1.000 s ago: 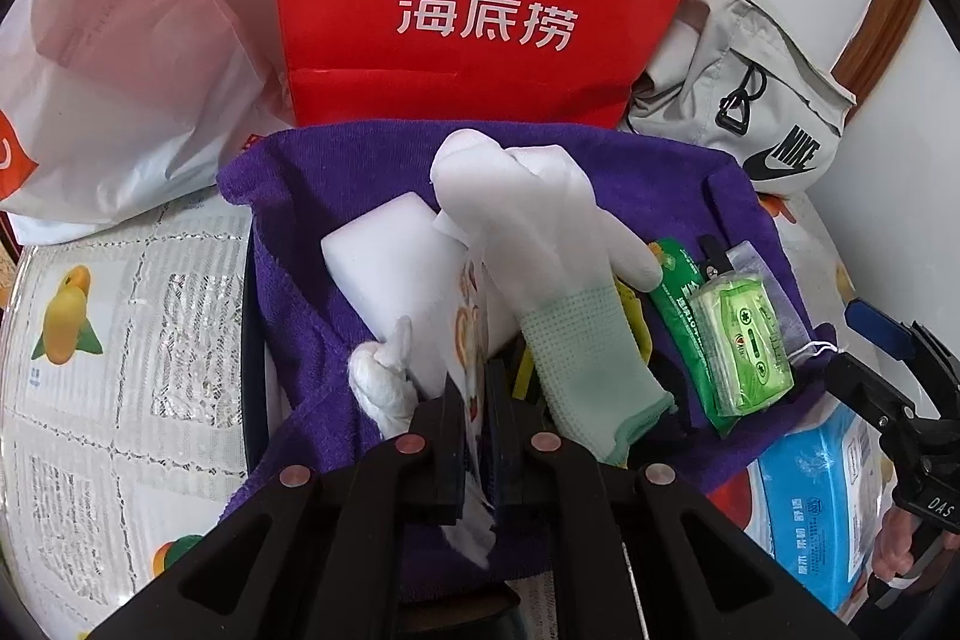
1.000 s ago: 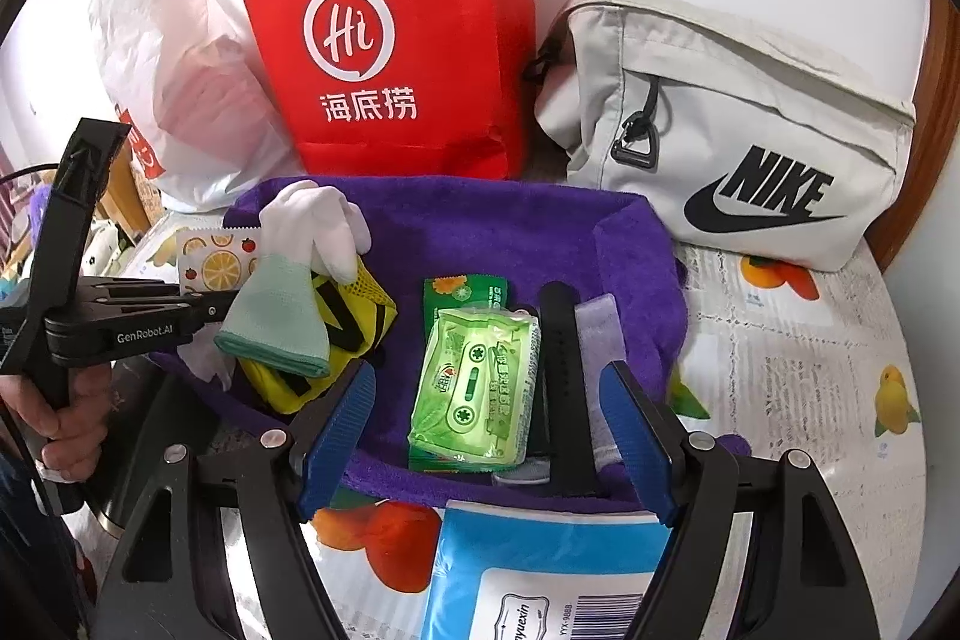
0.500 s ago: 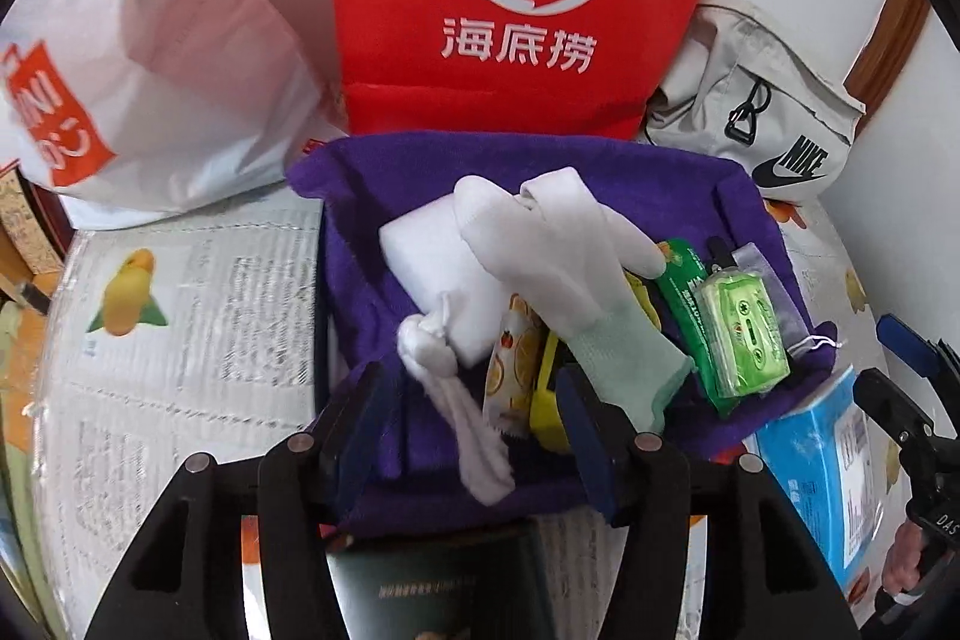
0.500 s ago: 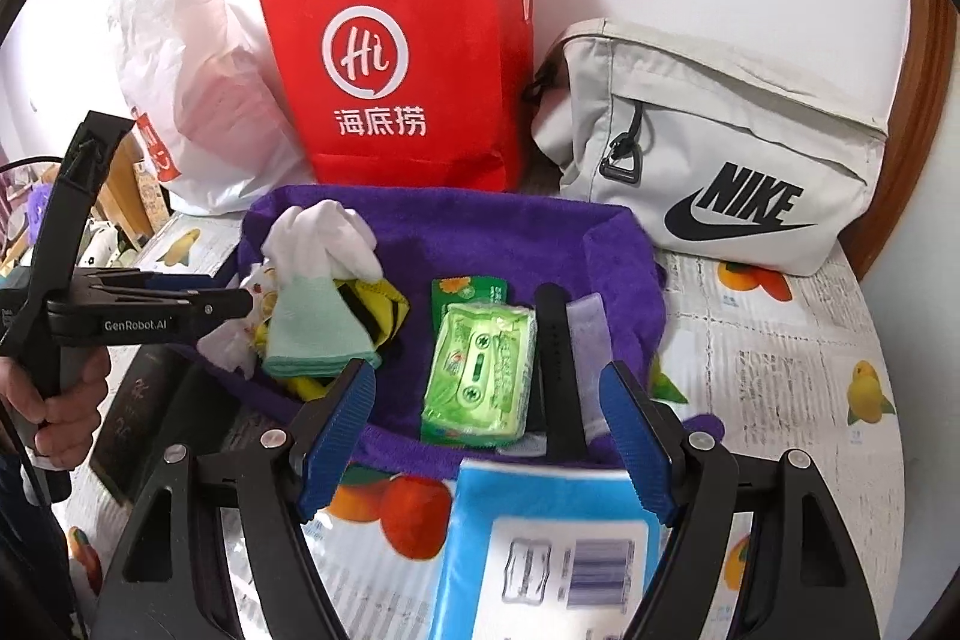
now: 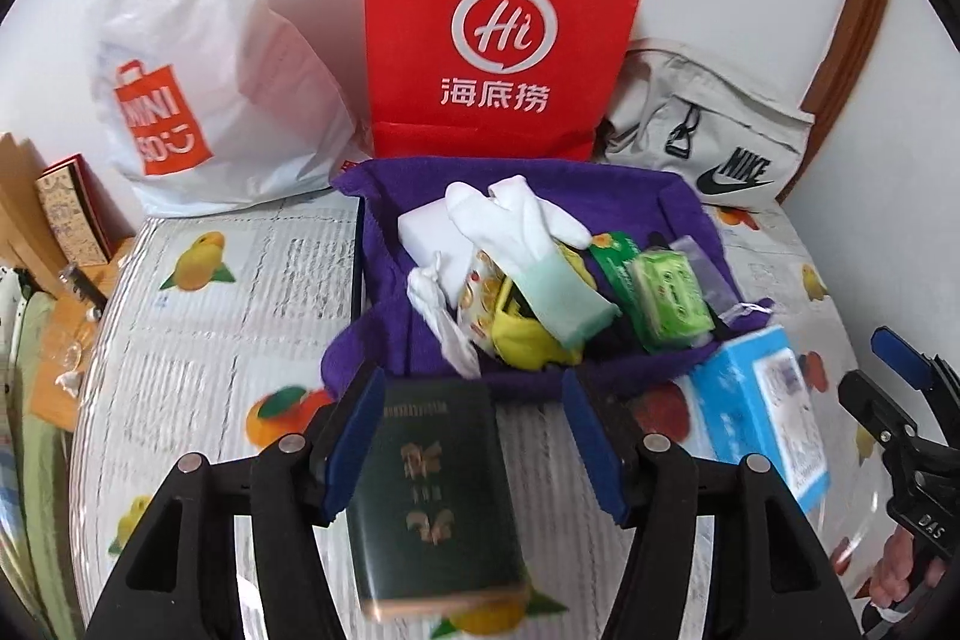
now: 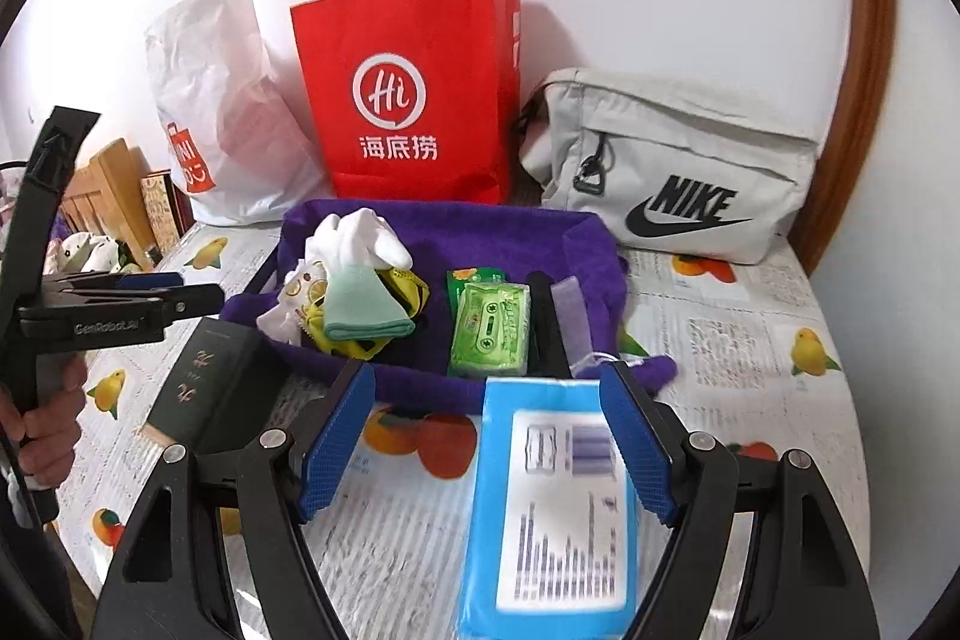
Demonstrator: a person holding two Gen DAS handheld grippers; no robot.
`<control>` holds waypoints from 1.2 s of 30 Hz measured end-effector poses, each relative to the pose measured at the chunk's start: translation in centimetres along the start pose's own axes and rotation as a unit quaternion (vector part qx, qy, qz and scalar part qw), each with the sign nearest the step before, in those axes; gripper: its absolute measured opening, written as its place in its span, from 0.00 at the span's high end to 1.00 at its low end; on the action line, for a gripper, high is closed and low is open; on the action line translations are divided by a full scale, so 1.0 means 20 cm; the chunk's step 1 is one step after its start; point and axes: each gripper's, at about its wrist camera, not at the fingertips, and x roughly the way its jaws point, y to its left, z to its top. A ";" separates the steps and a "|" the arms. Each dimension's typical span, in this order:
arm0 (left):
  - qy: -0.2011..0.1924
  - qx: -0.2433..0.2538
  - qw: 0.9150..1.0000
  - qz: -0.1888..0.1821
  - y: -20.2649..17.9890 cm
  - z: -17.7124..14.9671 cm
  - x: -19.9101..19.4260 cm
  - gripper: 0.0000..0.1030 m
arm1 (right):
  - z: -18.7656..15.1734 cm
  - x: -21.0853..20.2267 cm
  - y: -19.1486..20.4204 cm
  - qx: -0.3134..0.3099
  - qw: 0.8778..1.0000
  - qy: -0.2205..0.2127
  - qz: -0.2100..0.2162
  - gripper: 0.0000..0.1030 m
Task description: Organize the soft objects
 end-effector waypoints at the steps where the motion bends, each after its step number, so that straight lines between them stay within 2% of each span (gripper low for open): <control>1: -0.004 0.000 1.000 0.000 -0.01 -0.02 -0.04 0.40 | -0.01 -0.03 0.00 0.002 1.000 -0.001 -0.001 0.21; 3: -0.017 -0.002 1.000 0.003 -0.02 -0.07 -0.13 0.35 | -0.03 -0.10 0.01 0.007 1.000 -0.009 -0.004 0.12; 4: -0.022 -0.004 1.000 0.002 -0.02 -0.09 -0.17 0.34 | -0.04 -0.12 0.01 0.007 1.000 -0.013 -0.007 0.11; 10: -0.051 -0.012 0.999 0.011 -0.05 -0.22 -0.39 0.26 | -0.12 -0.30 0.04 0.016 1.000 -0.020 -0.011 0.06; 12: -0.058 -0.015 0.998 0.010 -0.06 -0.27 -0.46 0.19 | -0.15 -0.36 0.05 0.018 1.000 -0.021 -0.003 0.06; 14: -0.065 -0.017 0.998 0.013 -0.07 -0.33 -0.52 0.17 | -0.18 -0.41 0.06 0.023 0.999 -0.025 0.000 0.06; 17: -0.073 -0.017 0.997 0.021 -0.08 -0.40 -0.59 0.09 | -0.23 -0.48 0.08 0.028 0.999 -0.031 0.000 0.06; 21: -0.081 -0.020 0.996 0.024 -0.09 -0.50 -0.69 0.07 | -0.29 -0.59 0.11 0.031 0.999 -0.038 -0.004 0.01; 25: -0.100 -0.013 0.994 0.029 -0.12 -0.59 -0.80 0.06 | -0.35 -0.67 0.12 0.036 0.999 -0.038 0.000 0.00; 29: -0.109 -0.012 0.994 0.030 -0.14 -0.65 -0.86 0.06 | -0.41 -0.74 0.15 0.030 0.999 -0.037 -0.016 0.00; 36: -0.129 -0.009 0.989 0.068 -0.19 -0.74 -0.94 0.06 | -0.49 -0.86 0.15 0.037 0.998 -0.041 -0.028 0.00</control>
